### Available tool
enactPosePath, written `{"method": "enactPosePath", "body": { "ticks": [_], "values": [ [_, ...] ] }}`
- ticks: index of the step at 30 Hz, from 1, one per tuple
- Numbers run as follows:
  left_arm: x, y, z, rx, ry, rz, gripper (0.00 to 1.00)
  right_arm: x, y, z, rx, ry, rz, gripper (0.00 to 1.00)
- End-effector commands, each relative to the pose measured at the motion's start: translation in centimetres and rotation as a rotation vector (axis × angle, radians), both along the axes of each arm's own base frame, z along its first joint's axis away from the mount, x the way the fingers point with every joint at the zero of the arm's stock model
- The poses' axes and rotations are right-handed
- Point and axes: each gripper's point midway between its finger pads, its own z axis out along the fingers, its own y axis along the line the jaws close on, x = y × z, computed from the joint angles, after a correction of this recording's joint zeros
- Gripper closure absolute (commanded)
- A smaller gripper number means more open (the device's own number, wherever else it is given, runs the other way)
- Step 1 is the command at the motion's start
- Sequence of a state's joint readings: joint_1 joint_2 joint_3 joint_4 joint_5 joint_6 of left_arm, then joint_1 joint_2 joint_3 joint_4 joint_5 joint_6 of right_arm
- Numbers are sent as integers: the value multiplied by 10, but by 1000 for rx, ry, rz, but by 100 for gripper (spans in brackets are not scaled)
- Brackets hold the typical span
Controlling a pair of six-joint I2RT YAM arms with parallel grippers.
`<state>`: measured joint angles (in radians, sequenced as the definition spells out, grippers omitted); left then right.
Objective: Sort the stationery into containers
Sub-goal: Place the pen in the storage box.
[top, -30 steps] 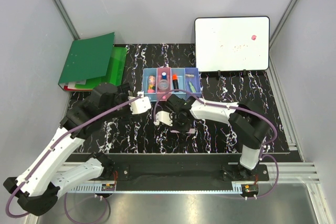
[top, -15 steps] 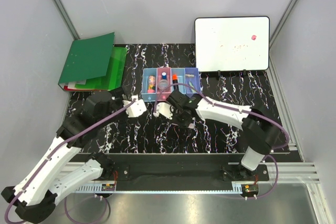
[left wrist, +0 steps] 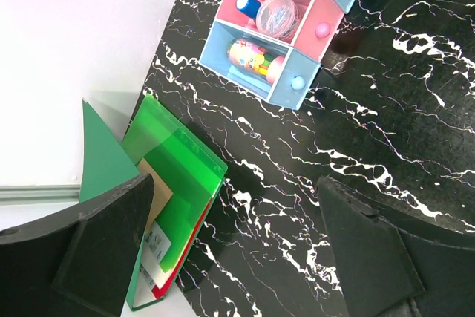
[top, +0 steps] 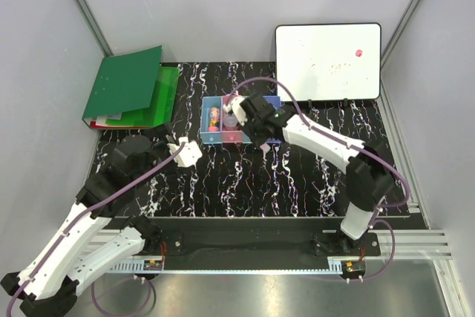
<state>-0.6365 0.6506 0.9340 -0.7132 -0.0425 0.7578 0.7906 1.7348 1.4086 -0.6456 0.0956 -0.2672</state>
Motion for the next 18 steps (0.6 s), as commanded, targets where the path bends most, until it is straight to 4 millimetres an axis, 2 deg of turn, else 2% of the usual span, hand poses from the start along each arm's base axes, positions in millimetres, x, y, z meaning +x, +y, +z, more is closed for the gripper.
{"method": "enactPosePath", "body": {
  "ticks": [1, 2, 3, 4, 6, 7, 8, 10, 11, 12, 14, 18],
  "values": [
    [7, -3, 19, -46, -49, 13, 1, 63, 1, 21, 85, -83, -194, 100],
    [8, -5, 20, -46, -49, 8, 1, 75, -4, 22, 92, -84, -222, 100],
    [8, -6, 20, -47, -48, 4, 1, 87, -2, 33, 117, -105, -235, 100],
    [8, -6, 21, -46, -48, 2, 1, 94, -1, 24, 110, -91, -242, 100],
    [10, -9, 19, -46, -41, -3, 1, 108, 2, 29, 142, -95, -249, 100],
    [11, -10, 19, -46, -39, -6, 1, 112, 5, 21, 138, -84, -249, 100],
    [12, -11, 18, -43, -36, -8, 1, 119, 9, 27, 155, -95, -251, 100],
    [14, -14, 16, -40, -28, -13, 1, 124, 16, 19, 174, -73, -248, 100],
    [15, -15, 16, -40, -28, -15, 1, 131, 20, 25, 193, -85, -251, 100],
    [15, -16, 16, -40, -26, -16, 1, 133, 22, 17, 194, -67, -251, 100],
    [17, -18, 16, -36, -26, -24, 1, 140, 26, 18, 216, -65, -256, 100],
    [20, -20, 18, -32, -32, -25, 1, 152, 30, 4, 230, -42, -272, 100]
  ]
}}
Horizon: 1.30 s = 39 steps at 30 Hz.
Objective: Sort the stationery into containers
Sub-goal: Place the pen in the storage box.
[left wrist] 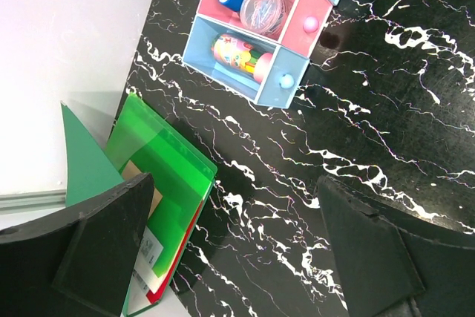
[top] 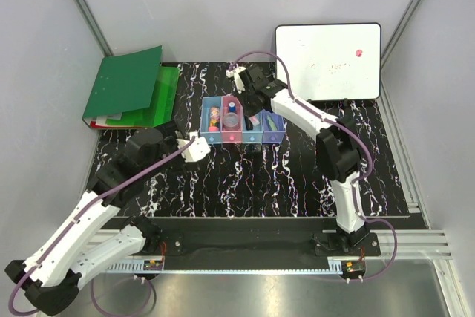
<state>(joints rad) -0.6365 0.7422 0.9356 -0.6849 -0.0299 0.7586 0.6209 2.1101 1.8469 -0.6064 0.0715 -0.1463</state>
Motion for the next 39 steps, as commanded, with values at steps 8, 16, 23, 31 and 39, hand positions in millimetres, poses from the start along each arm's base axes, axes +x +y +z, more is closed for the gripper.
{"method": "enactPosePath", "body": {
  "ticks": [8, 16, 23, 31, 39],
  "values": [
    [7, -8, 39, -57, -111, -32, 1, 32, 1, -6, 105, 8, -86, 100],
    [9, -9, 42, -52, -118, -36, 1, 33, -5, -24, 89, 29, -97, 100],
    [9, -9, 44, -51, -124, -38, 1, 35, -3, -35, 81, 39, -88, 91],
    [11, -10, 50, -49, -137, -42, 1, 28, -3, -47, 80, 68, -84, 88],
    [12, -11, 52, -48, -142, -44, 1, 28, -3, -47, 80, 69, -82, 62]
  ]
}}
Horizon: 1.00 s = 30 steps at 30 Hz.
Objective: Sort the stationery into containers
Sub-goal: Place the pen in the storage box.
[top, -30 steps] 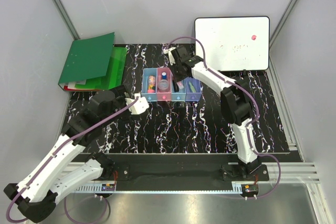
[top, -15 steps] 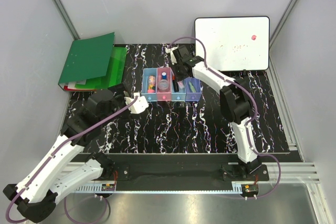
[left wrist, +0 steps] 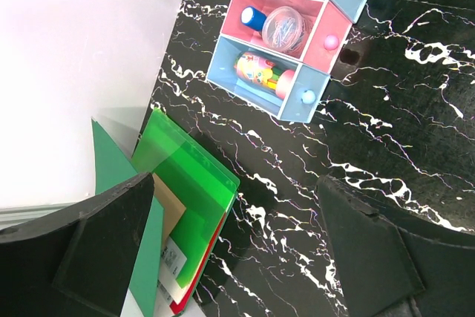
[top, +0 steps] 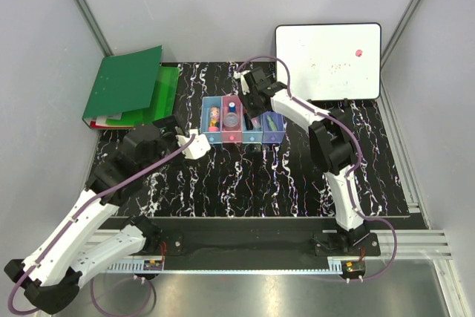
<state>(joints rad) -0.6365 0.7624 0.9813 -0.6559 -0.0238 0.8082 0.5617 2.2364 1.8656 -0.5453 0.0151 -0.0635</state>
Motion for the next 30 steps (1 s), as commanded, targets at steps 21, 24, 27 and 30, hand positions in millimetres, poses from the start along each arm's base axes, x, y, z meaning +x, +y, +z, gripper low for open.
{"method": "enactPosePath", "body": {
  "ticks": [21, 24, 27, 30],
  "values": [
    [4, -13, 33, -175, -9, 28, 1, 0, -12, 149, 88, -283, 29, 39],
    [5, -15, 33, -220, 19, 54, 1, -11, -25, 196, 78, -386, 58, 26],
    [10, -13, 31, -261, 39, 109, 1, -27, -40, 247, 99, -488, 52, 0],
    [23, -10, 30, -313, 56, 214, 1, -36, -63, 279, 85, -559, -19, 0]
  ]
}}
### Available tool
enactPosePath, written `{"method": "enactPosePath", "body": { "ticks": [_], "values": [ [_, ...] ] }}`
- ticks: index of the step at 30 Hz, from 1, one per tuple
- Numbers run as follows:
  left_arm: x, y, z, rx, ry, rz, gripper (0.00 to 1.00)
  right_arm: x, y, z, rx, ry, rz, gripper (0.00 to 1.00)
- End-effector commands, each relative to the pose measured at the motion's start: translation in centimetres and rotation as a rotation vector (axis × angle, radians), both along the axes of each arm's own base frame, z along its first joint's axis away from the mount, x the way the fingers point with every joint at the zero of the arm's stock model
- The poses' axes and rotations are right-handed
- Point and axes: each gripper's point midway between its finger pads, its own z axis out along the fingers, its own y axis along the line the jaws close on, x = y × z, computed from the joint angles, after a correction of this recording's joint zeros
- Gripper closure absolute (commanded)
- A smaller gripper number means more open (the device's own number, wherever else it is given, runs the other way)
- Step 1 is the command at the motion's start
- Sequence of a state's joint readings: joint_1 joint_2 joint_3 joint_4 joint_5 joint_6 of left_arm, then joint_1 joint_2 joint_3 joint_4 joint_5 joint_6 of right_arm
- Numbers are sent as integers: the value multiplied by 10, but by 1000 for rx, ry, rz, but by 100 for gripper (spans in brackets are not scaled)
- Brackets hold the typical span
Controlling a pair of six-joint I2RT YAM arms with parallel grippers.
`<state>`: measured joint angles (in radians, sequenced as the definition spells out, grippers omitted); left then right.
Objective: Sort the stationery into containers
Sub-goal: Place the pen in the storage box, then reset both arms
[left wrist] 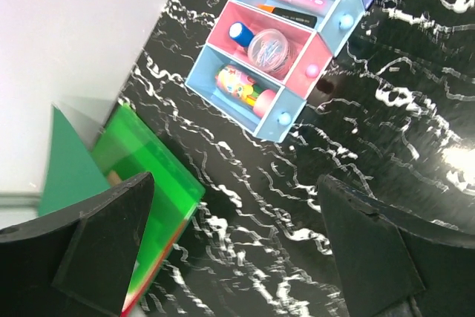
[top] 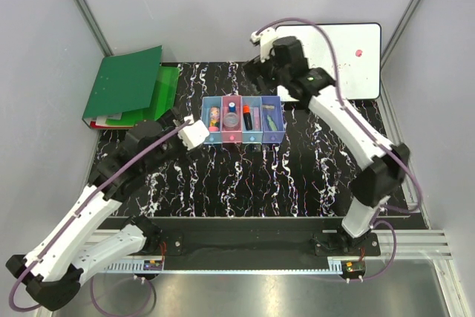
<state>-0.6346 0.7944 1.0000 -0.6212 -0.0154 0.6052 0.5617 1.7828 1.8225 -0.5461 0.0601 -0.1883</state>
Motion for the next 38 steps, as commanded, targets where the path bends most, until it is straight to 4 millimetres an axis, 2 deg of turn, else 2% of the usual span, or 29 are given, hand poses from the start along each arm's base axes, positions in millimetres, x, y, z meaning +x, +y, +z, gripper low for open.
{"method": "enactPosePath", "body": {
  "ticks": [1, 2, 3, 4, 6, 8, 9, 11, 12, 13, 16, 18, 19, 20, 23, 27, 31, 38],
  "values": [
    [26, 4, 32, -158, -30, 189, 1, -16, -40, 65, -23, -162, -92, 0],
    [30, 6, 31, -186, -11, 240, 1, -18, -55, 64, -76, -174, -136, 0],
    [37, 14, 27, -176, -4, 315, 1, -25, -68, 74, -94, -202, -166, 0],
    [40, 18, 31, -211, 6, 365, 1, -30, -78, 64, -139, -188, -183, 0],
    [39, 25, 28, -209, 26, 410, 1, -42, -100, 64, -251, -198, -197, 0],
    [37, 29, 30, -245, 37, 439, 1, -55, -125, 46, -368, -150, -245, 0],
    [33, 31, 32, -257, 39, 433, 1, -63, -133, 46, -389, -140, -254, 0],
    [29, 35, 35, -271, 35, 434, 1, -77, -145, 32, -434, -105, -248, 0],
    [25, 40, 34, -275, 27, 443, 1, -85, -151, 39, -426, -127, -252, 0],
    [24, 44, 34, -268, 18, 450, 1, -88, -154, 32, -442, -120, -255, 0],
    [19, 52, 33, -248, -10, 447, 1, -94, -171, 35, -497, -132, -302, 0],
    [16, 54, 34, -254, -18, 453, 1, -96, -172, 37, -505, -136, -289, 0],
    [16, 55, 35, -260, -19, 456, 1, -104, -168, 35, -504, -100, -239, 0],
    [15, 56, 36, -262, -20, 459, 1, -111, -148, 31, -414, -62, -145, 0],
    [12, 57, 36, -282, -15, 465, 1, -124, -134, 39, -246, -28, -144, 0],
    [10, 63, 39, -322, -7, 506, 1, -138, -135, 49, -106, -14, -216, 0],
    [9, 65, 37, -327, -5, 516, 1, -153, -131, 54, -21, 1, -200, 0],
    [8, 68, 31, -331, 5, 529, 1, -161, -131, 57, -5, -4, -177, 0]
  ]
}}
